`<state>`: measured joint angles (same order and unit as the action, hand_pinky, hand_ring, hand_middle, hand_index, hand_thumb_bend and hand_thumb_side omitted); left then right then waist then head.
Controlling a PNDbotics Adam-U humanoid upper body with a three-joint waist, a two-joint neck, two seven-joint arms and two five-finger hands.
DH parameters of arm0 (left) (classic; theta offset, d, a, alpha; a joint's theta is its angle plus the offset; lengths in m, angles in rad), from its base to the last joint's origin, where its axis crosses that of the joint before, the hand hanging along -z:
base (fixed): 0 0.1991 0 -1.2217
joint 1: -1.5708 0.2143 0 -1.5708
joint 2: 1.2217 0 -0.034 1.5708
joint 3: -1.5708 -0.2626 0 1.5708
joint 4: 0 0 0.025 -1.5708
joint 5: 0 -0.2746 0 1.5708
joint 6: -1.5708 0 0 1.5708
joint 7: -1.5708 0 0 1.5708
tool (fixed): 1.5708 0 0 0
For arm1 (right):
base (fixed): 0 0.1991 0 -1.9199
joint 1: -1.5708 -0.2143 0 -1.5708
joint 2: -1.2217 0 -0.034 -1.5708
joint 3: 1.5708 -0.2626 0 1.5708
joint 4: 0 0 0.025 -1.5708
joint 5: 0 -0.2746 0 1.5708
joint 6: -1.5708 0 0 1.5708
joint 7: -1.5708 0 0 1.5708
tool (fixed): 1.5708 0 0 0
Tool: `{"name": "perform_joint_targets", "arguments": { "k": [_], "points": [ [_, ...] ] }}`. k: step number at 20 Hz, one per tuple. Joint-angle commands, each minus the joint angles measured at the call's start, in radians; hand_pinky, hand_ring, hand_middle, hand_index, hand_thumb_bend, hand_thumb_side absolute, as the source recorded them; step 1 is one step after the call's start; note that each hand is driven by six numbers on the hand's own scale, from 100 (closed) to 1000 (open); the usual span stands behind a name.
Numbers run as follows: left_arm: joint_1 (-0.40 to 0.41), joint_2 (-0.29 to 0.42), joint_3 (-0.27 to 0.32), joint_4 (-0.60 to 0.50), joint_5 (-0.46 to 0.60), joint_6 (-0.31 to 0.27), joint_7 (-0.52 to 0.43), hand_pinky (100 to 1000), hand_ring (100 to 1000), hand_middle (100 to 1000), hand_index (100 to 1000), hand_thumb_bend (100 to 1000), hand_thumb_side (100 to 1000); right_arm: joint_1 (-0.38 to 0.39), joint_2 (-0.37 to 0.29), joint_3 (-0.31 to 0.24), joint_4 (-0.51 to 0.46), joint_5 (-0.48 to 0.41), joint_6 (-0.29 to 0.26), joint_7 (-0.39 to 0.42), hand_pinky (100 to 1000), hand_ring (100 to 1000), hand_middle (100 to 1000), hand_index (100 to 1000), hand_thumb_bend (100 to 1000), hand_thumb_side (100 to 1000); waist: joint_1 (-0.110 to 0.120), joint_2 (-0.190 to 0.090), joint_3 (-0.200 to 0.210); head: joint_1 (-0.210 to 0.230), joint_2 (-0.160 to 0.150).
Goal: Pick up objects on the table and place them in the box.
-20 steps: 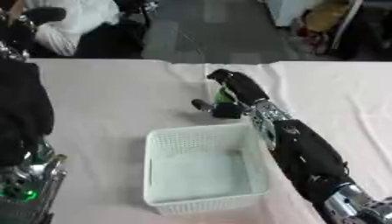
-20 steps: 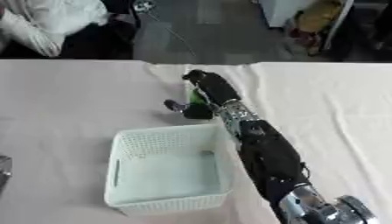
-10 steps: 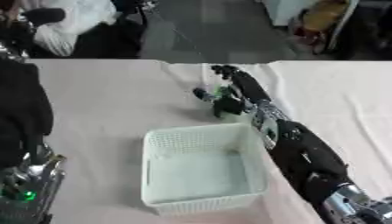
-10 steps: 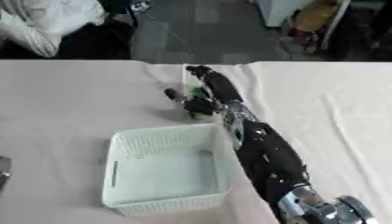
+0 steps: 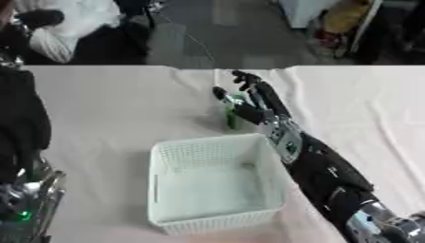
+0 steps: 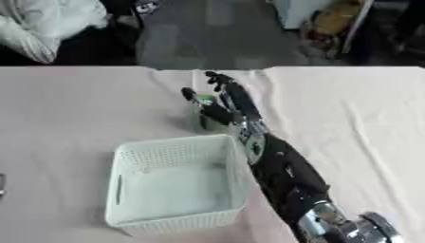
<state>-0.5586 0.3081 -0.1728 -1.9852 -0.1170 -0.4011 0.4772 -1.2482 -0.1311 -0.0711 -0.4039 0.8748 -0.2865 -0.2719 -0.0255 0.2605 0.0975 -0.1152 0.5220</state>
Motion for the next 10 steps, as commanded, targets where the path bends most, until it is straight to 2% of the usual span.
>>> {"name": "perform_joint_targets", "arguments": {
  "k": [1,10],
  "points": [
    [-0.016,0.013,0.001,-0.015,0.006,-0.003,-0.004,660,787,908,900,328,1000,-0.010,-0.018,0.006,-0.006,0.017,0.008,0.009,742,732,769,936,620,1000,0.005,-0.016,0.002,-0.003,-0.016],
    [-0.022,0.009,-0.001,-0.015,0.009,-0.006,-0.007,661,787,909,901,327,1000,-0.003,-0.014,0.004,-0.010,0.134,0.044,0.013,758,744,784,928,631,1000,0.004,-0.013,0.010,0.001,-0.018]
  ]
}}
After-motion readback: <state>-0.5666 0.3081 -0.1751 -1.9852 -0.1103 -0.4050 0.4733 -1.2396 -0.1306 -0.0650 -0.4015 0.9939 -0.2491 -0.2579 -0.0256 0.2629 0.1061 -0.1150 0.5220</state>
